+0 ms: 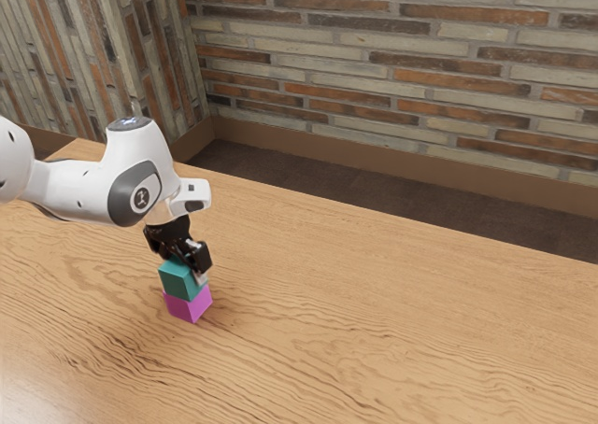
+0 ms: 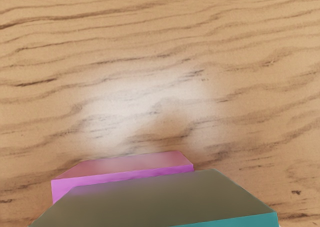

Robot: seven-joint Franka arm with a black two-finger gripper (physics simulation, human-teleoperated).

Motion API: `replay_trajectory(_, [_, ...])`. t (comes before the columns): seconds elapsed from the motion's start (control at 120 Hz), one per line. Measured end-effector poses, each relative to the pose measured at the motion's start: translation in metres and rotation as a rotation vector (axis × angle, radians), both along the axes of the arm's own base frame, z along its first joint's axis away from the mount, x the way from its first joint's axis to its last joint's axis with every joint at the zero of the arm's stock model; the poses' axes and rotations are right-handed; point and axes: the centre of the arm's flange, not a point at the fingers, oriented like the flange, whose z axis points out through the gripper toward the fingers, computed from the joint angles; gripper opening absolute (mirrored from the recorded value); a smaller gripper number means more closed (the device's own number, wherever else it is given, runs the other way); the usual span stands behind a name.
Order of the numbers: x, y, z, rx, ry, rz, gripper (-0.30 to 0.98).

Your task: Pick up the blue block with one arm, and put the blue block on the table with one arm

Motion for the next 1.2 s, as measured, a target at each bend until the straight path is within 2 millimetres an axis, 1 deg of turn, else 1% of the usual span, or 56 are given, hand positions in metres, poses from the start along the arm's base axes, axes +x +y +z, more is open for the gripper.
replay_trajectory(0.125, [0.0, 0.0, 0.0, 0.001, 0.0, 0.002, 0.42])
replay_trajectory(0.283, [0.0, 0.0, 0.0, 0.003, 0.0, 0.006, 0.43])
replay_trajectory(0.442, [0.001, 0.0, 0.002, 0.003, -0.005, 0.009, 0.41])
replay_trajectory(0.5, [0.004, 0.0, 0.01, 0.002, -0.017, 0.009, 0.39])
replay_trajectory(0.6, [0.016, 0.003, 0.035, 0.006, -0.044, 0.008, 0.39])
replay_trajectory(0.675, [0.02, 0.005, 0.04, 0.011, -0.042, 0.008, 0.39])
replay_trajectory(0.708, [0.029, 0.006, 0.042, 0.019, -0.045, 0.008, 0.39])
replay_trajectory(0.75, [0.053, 0.004, 0.047, 0.037, -0.058, 0.0, 0.39])
replay_trajectory(0.808, [0.089, -0.011, 0.055, 0.057, -0.077, -0.03, 0.39])
replay_trajectory(0.842, [0.102, -0.02, 0.057, 0.063, -0.079, -0.045, 0.39])
replay_trajectory(0.908, [0.112, -0.028, 0.053, 0.066, -0.065, -0.058, 0.39])
replay_trajectory(1.0, [0.117, -0.033, 0.023, 0.071, -0.005, -0.064, 0.39])
replay_trajectory(1.058, [0.119, -0.037, 0.009, 0.069, 0.021, -0.068, 0.39])
replay_trajectory(1.2, [0.119, -0.04, -0.011, 0.064, 0.059, -0.066, 0.39])
